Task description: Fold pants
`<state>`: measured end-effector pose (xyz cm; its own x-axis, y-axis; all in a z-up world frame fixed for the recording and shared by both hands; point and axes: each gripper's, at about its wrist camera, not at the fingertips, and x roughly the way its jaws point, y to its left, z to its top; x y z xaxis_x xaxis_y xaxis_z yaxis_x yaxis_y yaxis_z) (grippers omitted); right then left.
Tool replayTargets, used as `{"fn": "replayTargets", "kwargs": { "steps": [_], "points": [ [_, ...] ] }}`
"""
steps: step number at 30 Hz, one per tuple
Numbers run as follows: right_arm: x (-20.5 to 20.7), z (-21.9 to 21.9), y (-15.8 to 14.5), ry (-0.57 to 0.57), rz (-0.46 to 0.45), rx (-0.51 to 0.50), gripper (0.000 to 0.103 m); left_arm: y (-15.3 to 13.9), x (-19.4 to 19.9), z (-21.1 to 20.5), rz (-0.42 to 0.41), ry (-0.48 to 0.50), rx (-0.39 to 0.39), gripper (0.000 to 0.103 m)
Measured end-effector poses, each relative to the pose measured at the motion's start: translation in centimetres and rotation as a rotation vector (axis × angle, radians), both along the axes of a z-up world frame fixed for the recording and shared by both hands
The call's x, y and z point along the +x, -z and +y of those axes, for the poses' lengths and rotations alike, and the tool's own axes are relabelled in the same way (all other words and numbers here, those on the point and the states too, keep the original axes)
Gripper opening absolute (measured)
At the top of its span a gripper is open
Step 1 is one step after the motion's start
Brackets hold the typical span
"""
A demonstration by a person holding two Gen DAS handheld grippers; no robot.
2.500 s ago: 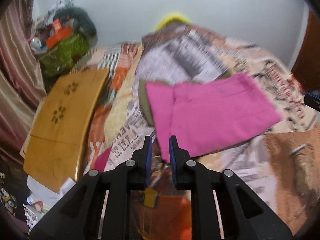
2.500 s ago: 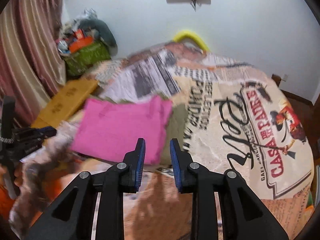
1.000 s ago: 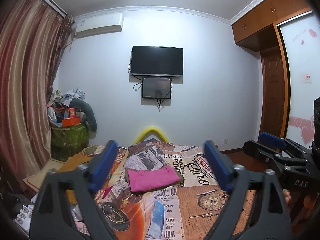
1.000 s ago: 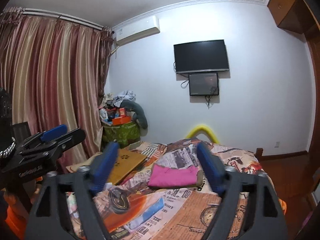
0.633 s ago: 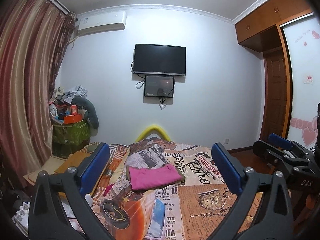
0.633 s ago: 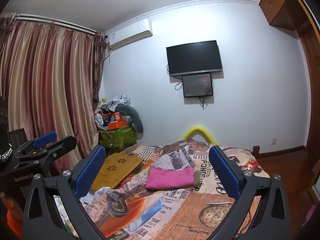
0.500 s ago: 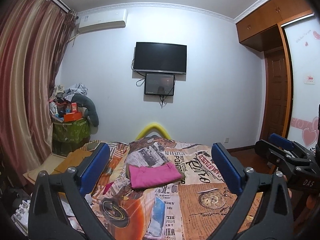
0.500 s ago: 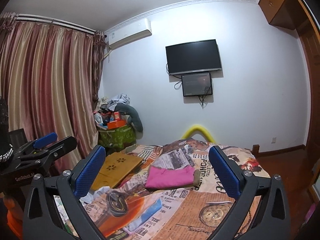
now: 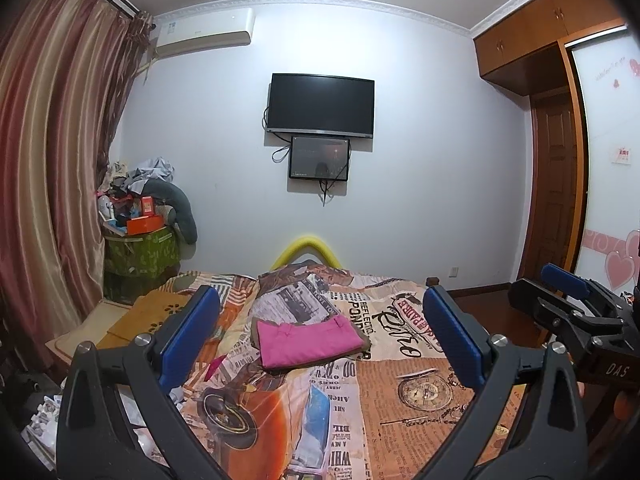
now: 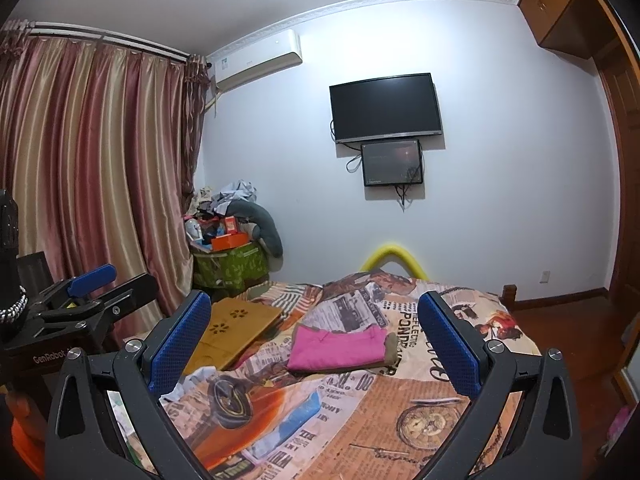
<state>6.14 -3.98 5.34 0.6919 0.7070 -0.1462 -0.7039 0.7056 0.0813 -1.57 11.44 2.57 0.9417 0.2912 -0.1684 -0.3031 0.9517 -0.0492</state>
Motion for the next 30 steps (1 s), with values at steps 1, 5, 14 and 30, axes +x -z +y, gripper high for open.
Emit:
{"fn": "replayTargets", "kwargs": {
  "steps": [1,5,14,30],
  "points": [
    [0.01,-0.03,0.03,0.0,0.002,-0.001,0.103,0.02,0.0,0.07,0.002,-0.001,-0.002,0.103],
    [-0.07,0.0,-0.07,0.002,0.004,-0.006,0.103,0.14,0.08,0.19,0.007,-0.001,-0.005,0.103],
    [-0.2,-0.19,-0.19,0.008,-0.001,-0.007,0.103,0.12,0.22,0.26,0.012,0.006,-0.005,0.103],
    [0.1,-0.32,-0.21,0.02,0.0,-0.009,0.103,0.26,0.38,0.1,0.027,0.034,0.005,0.103]
  ]
}}
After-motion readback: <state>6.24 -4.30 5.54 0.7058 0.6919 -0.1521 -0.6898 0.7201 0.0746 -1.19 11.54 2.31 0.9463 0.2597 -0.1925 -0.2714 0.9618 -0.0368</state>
